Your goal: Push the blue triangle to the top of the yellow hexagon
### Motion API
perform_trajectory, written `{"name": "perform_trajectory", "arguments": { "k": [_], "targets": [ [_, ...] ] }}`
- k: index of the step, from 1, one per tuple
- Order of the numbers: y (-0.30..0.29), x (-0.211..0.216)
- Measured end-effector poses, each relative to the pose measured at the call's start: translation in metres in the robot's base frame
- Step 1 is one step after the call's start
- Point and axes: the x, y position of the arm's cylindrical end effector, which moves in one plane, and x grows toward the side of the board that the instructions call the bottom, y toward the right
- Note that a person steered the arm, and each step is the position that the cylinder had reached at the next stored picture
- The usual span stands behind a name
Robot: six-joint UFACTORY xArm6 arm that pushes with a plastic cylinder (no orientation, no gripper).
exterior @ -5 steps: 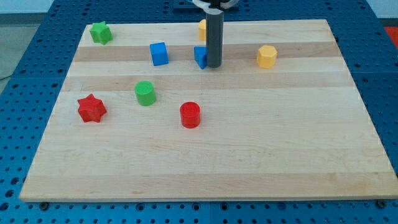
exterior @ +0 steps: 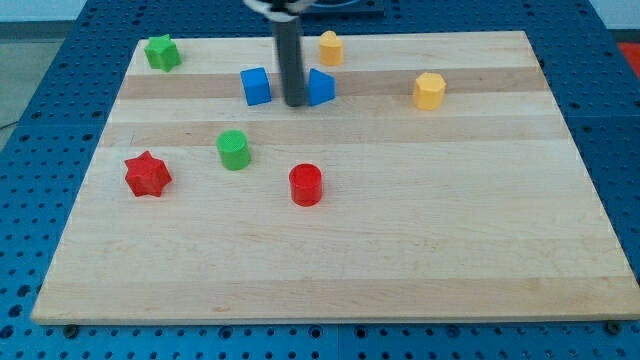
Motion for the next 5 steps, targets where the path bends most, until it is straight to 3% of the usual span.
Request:
{"name": "perform_trajectory", "arguments": {
  "k": [1,2,4,5],
  "targets": [
    [0.061,-0.003],
    [0.071,-0.007],
    [-0.003,-0.009],
    [0.032,-0.023]
  ]
}}
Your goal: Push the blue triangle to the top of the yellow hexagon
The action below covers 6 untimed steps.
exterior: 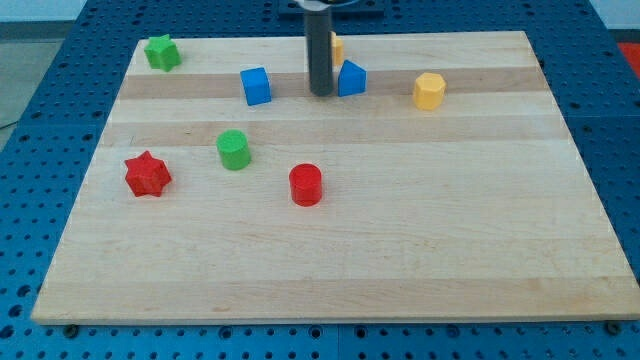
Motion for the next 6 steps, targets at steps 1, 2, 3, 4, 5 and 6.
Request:
{"name": "perform_trajectory", "arguments": {
  "k": [1,2,3,4,5,6],
  "targets": [
    [0.075,-0.001],
    [0.103,-0.001],
    [0.066,-0.002],
    [0.034,-0.018],
    [0.064,-0.037],
    [0.136,-0.045]
  ]
}}
